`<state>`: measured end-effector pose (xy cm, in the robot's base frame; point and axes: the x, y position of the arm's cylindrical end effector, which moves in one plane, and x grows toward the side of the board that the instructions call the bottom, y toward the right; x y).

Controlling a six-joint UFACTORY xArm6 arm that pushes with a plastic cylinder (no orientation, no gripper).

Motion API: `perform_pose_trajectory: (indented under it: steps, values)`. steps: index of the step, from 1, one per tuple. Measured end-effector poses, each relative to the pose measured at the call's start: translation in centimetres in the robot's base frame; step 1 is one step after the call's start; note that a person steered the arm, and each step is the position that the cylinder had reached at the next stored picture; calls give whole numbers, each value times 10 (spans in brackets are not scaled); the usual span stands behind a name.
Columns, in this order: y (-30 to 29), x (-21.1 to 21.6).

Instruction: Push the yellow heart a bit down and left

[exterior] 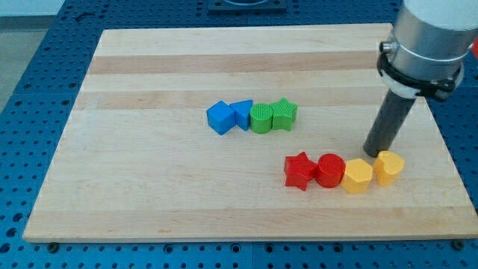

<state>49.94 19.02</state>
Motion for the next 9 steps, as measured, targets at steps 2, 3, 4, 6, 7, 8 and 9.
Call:
perform_pose_trajectory:
  steps: [2,3,4,6,7,8,9]
  values:
    - [0,0]
    - [6,0]
    - [9,2]
    - [22,-2]
    - [36,1]
    - [36,21]
    - [32,27]
